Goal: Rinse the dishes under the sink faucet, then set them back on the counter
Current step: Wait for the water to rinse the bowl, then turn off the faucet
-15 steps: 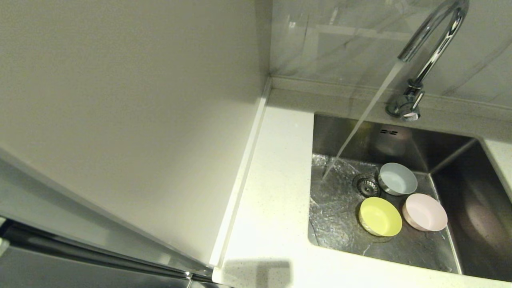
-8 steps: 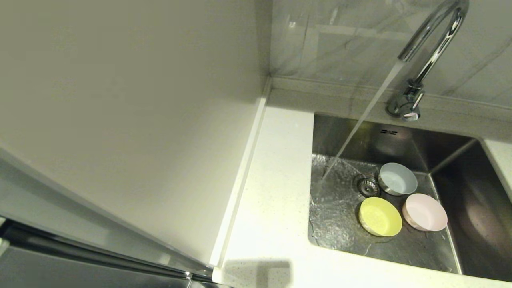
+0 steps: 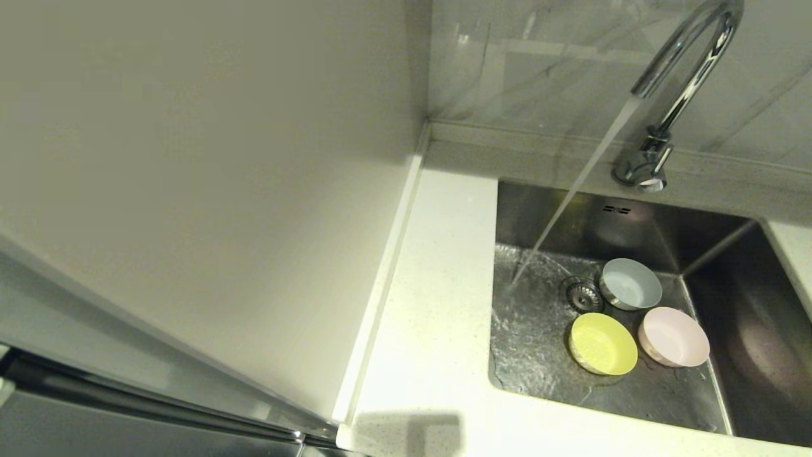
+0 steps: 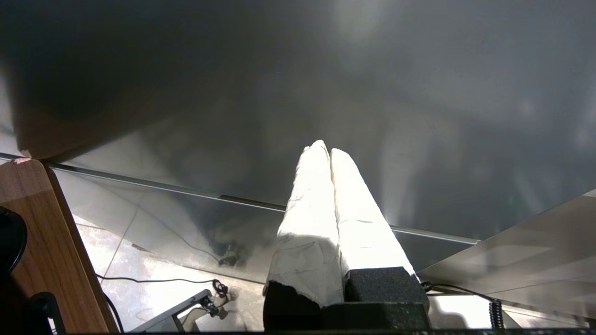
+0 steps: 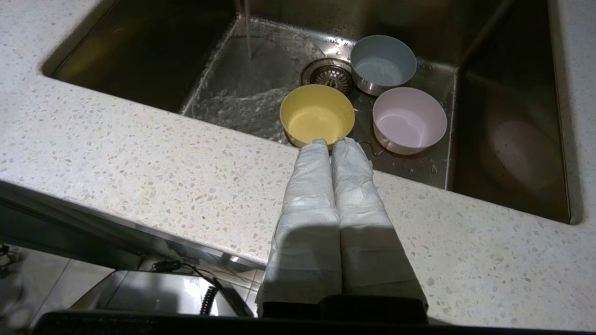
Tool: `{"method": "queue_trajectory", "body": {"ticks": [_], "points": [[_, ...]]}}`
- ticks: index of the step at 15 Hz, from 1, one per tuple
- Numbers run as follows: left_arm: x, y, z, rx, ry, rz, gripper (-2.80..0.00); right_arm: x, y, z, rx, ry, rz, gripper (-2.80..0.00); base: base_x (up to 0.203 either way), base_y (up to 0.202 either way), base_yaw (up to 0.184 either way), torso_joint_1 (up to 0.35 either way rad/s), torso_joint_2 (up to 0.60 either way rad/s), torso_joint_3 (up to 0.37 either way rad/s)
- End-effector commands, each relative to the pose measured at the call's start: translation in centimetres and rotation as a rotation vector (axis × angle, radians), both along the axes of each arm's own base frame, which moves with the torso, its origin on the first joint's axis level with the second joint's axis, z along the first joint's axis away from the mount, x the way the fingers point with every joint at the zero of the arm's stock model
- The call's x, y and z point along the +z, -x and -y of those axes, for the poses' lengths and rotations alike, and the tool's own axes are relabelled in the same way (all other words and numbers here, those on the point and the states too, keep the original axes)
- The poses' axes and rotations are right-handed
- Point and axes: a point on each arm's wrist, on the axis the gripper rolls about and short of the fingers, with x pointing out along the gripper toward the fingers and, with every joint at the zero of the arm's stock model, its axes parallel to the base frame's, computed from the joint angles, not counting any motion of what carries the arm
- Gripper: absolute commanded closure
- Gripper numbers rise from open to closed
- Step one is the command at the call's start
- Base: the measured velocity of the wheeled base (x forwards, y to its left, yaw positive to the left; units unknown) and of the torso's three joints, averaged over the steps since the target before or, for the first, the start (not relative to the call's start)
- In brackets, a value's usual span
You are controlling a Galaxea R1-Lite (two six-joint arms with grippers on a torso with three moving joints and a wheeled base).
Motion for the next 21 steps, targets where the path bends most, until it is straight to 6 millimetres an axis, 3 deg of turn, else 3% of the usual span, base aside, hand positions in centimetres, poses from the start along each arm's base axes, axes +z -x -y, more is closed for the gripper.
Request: {"method": "queue_trajectory", "body": {"ticks": [1, 21], "points": [[-0.08, -0.02, 0.00, 0.000, 0.000, -0.003, 0.00, 0.01, -0.02, 0.00, 0.002, 0.001, -0.002, 0.00, 0.000, 0.000, 0.000, 0.000, 0.00, 0.000], [-0.08, -0.02, 0.00, 0.000, 0.000, -0.003, 0.00, 0.01, -0.01, 0.00, 0.002, 0.001, -0.001, 0.00, 0.000, 0.000, 0.000, 0.000, 0.00, 0.000]]}}
